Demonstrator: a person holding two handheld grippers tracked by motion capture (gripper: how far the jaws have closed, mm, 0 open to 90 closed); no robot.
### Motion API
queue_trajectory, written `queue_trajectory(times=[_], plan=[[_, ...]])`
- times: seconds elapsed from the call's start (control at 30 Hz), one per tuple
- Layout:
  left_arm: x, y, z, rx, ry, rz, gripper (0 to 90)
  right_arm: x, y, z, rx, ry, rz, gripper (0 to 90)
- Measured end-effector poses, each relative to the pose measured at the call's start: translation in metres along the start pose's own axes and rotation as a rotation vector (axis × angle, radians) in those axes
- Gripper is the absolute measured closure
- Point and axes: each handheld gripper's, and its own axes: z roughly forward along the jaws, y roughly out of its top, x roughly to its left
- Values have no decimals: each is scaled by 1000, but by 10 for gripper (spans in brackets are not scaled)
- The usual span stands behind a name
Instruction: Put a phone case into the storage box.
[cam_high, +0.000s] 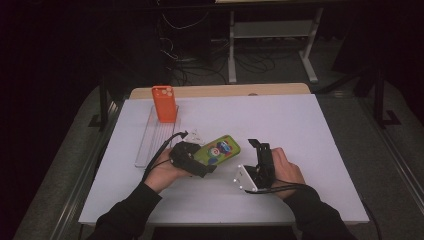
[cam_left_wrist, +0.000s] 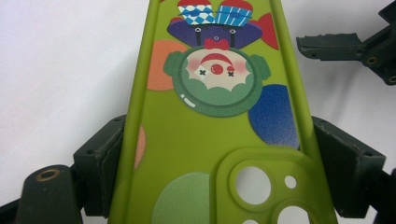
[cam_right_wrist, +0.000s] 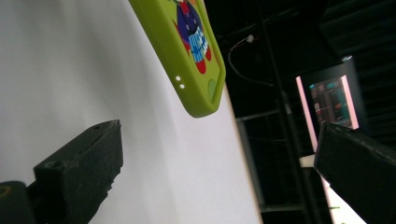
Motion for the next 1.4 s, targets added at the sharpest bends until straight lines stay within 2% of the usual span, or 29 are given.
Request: queue_trajectory(times=[0.03, 0.1, 0.17, 0.27, 0.3, 0.33, 0.4, 0.5, 0.57, 0.63, 0.7, 0.87, 1.0, 1.07, 1.13, 1.27, 1.4], plan=[[0, 0, 0, 1, 0, 4, 155, 2, 1, 0, 1, -1, -8, 5], [-2, 0, 1, -16, 1, -14, 155, 6, 2, 0, -2, -21, -6, 5], [-1, 0, 1, -12, 2, -8, 155, 8, 5, 1, 1, -41, -45, 5], [-2, 1, 1, -16, -6, -8, 154, 8, 8, 3, -17, -61, -142, 5], [-2, 1, 0, -6, -6, 7, 155, 11, 9, 3, -15, -79, -146, 5], [-4, 1, 1, -29, -6, -14, 154, 12, 10, 3, -16, -82, -153, 5], [-3, 2, -2, -5, -11, 28, 155, 13, 12, 4, -22, -86, -175, 5], [-6, 4, -1, -19, -19, 27, 155, 17, 15, 5, -30, -94, -178, 8], [-8, 4, -1, -11, -24, 43, 155, 18, 17, 6, -48, -108, -210, 11], [-9, 5, 0, -11, -28, 50, 155, 20, 18, 6, -55, -109, -220, 30], [-12, 5, 0, -18, -33, 50, 155, 23, 20, 5, -77, -145, -213, 69], [-13, 6, 1, -12, -38, 71, 155, 25, 25, 3, -86, -167, -232, 144], [-13, 6, 1, -7, -39, 76, 155, 27, 27, 3, -74, -164, -236, 221], [-14, 6, 1, -10, -40, 73, 155, 27, 28, 2, -73, -161, -277, 291], [-14, 5, 2, -13, -41, 69, 155, 29, 29, 2, -84, -156, -277, 371], [-14, 5, 2, -3, -45, 79, 155, 32, 31, 2, -81, -145, -302, 458], [-14, 5, 2, -6, -44, 74, 155, 33, 31, 1, -86, -135, -292, 565]])
